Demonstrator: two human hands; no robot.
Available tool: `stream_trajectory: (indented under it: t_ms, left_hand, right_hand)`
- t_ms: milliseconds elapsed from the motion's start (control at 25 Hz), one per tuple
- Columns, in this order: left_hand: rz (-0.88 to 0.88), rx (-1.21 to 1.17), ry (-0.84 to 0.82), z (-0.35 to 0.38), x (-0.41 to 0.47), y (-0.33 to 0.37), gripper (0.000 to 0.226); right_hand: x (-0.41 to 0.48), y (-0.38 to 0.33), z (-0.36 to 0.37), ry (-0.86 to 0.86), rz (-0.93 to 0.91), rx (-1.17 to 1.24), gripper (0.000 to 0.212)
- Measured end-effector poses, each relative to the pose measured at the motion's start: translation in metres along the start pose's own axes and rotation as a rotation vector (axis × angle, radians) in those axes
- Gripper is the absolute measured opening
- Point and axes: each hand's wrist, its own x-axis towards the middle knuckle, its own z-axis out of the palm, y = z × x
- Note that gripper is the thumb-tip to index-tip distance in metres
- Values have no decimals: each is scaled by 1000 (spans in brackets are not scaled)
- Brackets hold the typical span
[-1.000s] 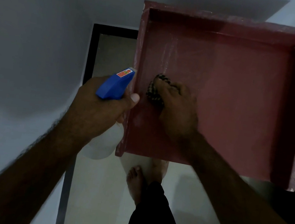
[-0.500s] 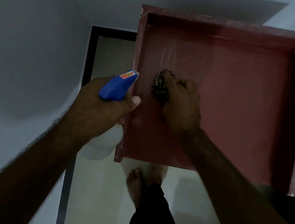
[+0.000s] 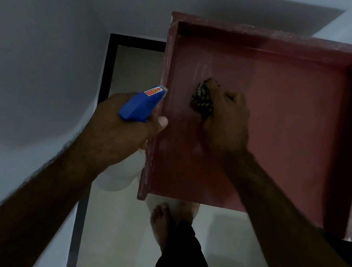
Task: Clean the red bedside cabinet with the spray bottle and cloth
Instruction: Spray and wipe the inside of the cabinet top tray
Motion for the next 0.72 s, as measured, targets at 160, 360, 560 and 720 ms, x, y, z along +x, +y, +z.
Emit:
stream_trajectory:
  t_ms: [160, 360, 560, 720]
  left_hand:
    - [-5, 19, -2, -3, 7, 1, 21]
    - [3, -18, -24, -5, 14, 2, 18]
    - [25, 14, -25, -7, 22, 2, 20]
    - [24, 14, -29, -7, 26, 2, 21]
  right_hand:
    - [11, 0, -3, 90, 85, 15, 72]
    - [10, -17, 8, -16, -88, -4, 71]
    - [26, 10, -2, 74, 116, -3, 77]
    - [24, -21, 8, 55, 1, 22, 77]
